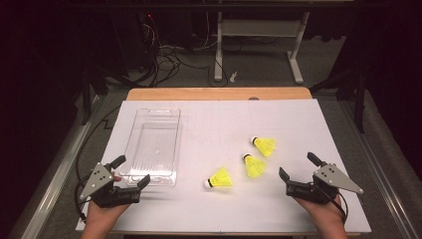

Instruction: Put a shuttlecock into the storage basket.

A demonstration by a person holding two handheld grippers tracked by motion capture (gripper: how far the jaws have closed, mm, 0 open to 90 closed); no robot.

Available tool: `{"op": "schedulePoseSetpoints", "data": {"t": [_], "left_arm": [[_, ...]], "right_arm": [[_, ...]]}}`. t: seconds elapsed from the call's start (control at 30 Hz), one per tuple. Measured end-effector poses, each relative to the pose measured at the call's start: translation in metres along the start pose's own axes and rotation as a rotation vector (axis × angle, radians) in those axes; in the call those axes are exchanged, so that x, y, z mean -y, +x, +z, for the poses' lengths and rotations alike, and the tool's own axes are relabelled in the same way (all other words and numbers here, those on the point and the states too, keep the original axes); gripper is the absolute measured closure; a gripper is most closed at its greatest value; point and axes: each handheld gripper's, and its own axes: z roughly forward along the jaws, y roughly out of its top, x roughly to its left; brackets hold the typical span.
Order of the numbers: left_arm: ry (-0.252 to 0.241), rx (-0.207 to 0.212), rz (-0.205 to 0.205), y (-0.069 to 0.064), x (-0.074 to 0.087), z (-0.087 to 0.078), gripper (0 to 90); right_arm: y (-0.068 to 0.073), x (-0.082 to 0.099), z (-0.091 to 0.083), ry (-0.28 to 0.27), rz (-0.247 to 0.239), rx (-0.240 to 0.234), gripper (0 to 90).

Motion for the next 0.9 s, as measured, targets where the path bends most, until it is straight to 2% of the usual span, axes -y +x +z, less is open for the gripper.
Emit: {"op": "schedulePoseSetpoints", "data": {"t": [0.43,0.9], "left_arm": [[0.026,0.004,0.007,-0.0016,-0.0004,0.0016,0.3],[0.100,0.006,0.029,-0.0043,-0.0010,0.0061,0.7]], "right_arm": [[-0.0018,-0.0001,-0.0001,0.000,0.005,0.006,0.0],[-0.0017,-0.0003,0.0004,0.007,-0.008,0.008,0.0]]}}
